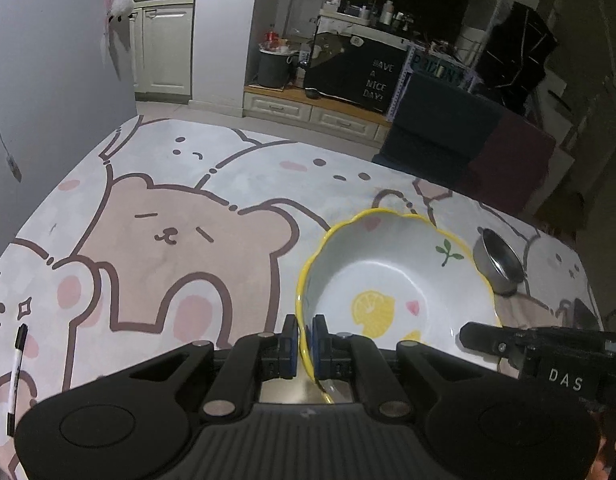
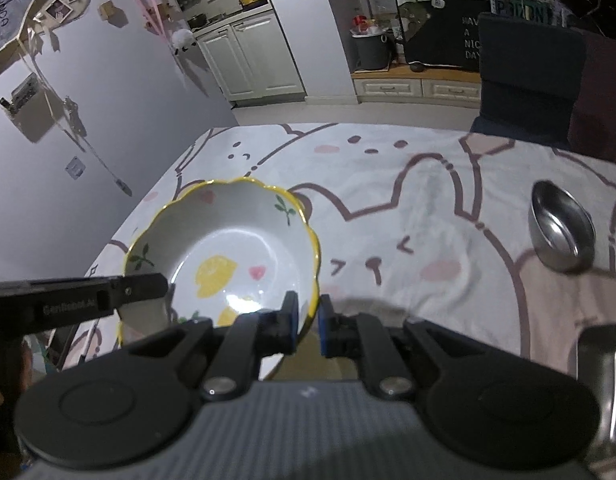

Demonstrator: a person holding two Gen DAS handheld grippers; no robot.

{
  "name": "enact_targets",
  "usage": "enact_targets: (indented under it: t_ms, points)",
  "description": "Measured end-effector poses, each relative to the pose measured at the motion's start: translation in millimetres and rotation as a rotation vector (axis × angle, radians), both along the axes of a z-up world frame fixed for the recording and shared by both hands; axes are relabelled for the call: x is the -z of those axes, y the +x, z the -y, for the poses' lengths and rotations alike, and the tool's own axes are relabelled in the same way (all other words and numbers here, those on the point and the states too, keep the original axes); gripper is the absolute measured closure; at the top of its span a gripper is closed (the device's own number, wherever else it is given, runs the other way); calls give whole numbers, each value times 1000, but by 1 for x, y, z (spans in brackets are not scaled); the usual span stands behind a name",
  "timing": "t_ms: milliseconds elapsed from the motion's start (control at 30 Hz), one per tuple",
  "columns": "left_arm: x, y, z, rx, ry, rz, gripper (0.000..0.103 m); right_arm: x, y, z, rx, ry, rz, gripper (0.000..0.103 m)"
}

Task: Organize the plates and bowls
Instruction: 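Lift the lemon bowl with both grippers toward the cream bowl, then lower the lemon bowl into the cream bowl with both grippers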

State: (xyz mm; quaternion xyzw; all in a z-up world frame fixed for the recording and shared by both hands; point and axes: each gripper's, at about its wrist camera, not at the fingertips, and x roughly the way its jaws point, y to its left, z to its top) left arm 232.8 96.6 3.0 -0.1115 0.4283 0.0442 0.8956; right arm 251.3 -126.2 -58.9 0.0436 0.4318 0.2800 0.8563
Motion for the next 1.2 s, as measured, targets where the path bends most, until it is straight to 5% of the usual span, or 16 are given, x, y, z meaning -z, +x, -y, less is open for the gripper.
enact_targets:
  t_ms: [533,1200]
  points:
    - [24,-35,16,60,2,-29,96,17,-51,18,24,-3,-34,90]
    - [64,-26,7,54,15,-136,96,59,-46,6,5,-33,-135,90]
